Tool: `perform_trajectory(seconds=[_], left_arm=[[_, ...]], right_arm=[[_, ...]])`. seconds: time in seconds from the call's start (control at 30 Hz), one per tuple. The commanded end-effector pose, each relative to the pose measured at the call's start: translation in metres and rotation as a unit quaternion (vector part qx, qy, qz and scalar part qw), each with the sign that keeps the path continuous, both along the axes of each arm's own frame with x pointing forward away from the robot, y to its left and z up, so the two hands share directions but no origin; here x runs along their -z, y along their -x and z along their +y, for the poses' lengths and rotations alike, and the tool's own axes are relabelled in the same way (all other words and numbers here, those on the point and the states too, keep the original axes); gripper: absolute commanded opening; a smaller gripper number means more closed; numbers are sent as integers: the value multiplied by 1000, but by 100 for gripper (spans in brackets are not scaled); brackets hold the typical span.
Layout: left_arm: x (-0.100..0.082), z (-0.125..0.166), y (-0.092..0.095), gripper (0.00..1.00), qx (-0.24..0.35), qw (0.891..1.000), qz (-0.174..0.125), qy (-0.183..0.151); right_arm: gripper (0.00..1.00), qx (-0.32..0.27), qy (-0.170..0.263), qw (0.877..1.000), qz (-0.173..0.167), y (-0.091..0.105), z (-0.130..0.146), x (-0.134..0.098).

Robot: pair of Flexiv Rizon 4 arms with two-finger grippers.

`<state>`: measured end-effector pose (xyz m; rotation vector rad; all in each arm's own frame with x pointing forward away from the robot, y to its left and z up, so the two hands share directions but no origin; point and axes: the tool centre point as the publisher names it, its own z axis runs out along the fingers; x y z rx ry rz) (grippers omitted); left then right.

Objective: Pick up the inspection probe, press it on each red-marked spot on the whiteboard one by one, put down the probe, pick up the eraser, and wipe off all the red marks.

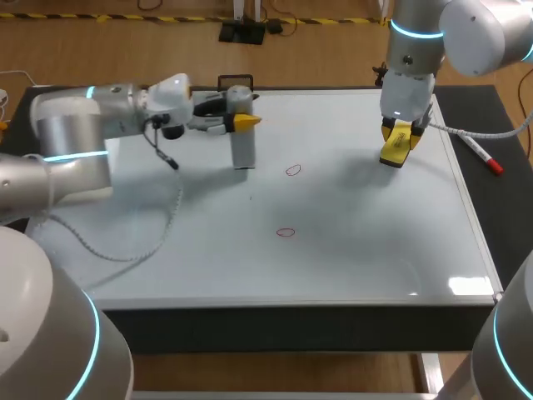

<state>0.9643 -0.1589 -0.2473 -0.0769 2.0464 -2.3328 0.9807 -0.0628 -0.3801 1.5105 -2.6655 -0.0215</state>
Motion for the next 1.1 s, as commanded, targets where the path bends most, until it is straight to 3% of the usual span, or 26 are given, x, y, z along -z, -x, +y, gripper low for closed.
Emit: perform_trajectory(seconds=[0.03,0.3,0.63,0.87,1.1], left_arm=[[-10,43,17,0,-26,1000,-1,-9],[-16,100,25,0,-54,998,-7,-12],[-13,150,33,0,-70,997,-10,-17],[-5,174,30,0,-80,997,2,-19],[-4,181,30,0,-85,996,0,-16]], right_arm=[[0,-1,1,1000,0,0,-1,-1],[0,-1,1,1000,0,0,-1,-1],[0,-1,1,1000,0,0,-1,-1],[0,-1,1,1000,0,0,-1,-1],[0,-1,1,1000,0,0,-1,-1]])
